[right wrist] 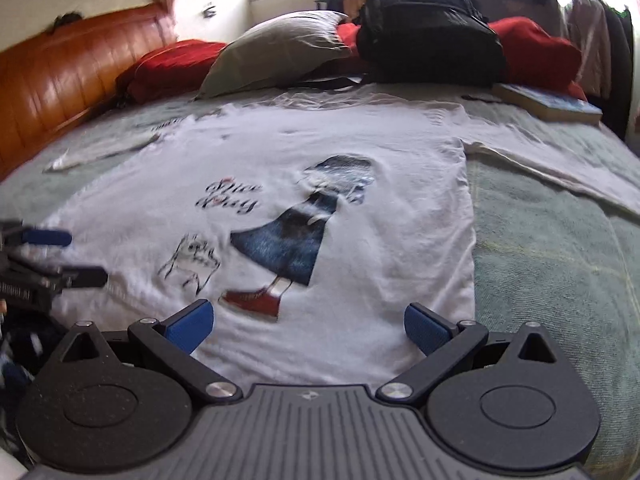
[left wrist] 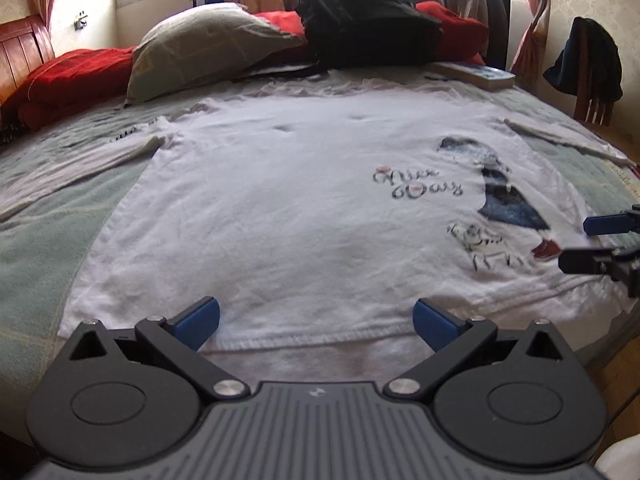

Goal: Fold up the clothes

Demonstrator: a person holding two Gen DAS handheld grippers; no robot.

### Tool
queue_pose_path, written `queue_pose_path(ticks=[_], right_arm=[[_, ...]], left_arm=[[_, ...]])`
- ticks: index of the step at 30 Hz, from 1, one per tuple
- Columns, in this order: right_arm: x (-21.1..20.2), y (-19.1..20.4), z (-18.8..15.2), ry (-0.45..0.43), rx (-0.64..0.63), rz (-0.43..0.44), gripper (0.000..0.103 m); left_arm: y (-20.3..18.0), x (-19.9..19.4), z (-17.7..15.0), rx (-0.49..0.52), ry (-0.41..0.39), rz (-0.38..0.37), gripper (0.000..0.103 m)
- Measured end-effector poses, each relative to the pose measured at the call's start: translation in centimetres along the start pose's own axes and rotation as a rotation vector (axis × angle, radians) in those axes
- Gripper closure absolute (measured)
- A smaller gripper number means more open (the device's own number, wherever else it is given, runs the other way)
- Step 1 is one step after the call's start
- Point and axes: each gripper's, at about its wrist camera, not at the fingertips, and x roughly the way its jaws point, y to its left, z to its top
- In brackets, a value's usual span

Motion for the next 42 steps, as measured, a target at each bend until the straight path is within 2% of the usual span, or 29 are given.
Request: queue_pose_path(ticks=[4,8,14,20,25,30,38,42], right_arm=[[0.0,-0.3,1.4,-0.029,0.044,0.017,0.0],[0.2,-0.2,3.0,-0.062,0.065,0.038,0.0],[1.5,1.0,5.7,-0.1,0.082,0.095,0.0],[3.2,2.6,8.4,-0.123,0.088,0.156,0.0],[5.1,3.2,10.1,-0.111,0.114,0.191,0.0],[6.3,3.4,10.9,-0.106,0.128,0.165,0.0],[7.7,3.0,11.7,-0.108,0.174,0.14,0.0],[8.3,2.9,11.8,-0.103,0.198,0.142,0.0]], left_arm=[[1.1,-0.9,1.6,-0.008,-0.042,-0.025,0.001],[4.6,-1.6,4.1,-0.027,-0.097,-0.033,0.001],[13.2,-1.3,6.8,-0.09,-0.172,0.056,0.001],[21.8,1.0,6.8,-0.226,-0.183,0.15,0.001],[28.2,4.4,5.7,-0.421,-0.168,0.111,0.001],[32.3,7.5,4.4,-0.567,-0.151,0.05,0.001],[35.8,9.5,5.2,-0.63,-0.174,-0.016,0.001],[37.4,9.9,5.6,-0.635,-0.186,-0.011,0.001]])
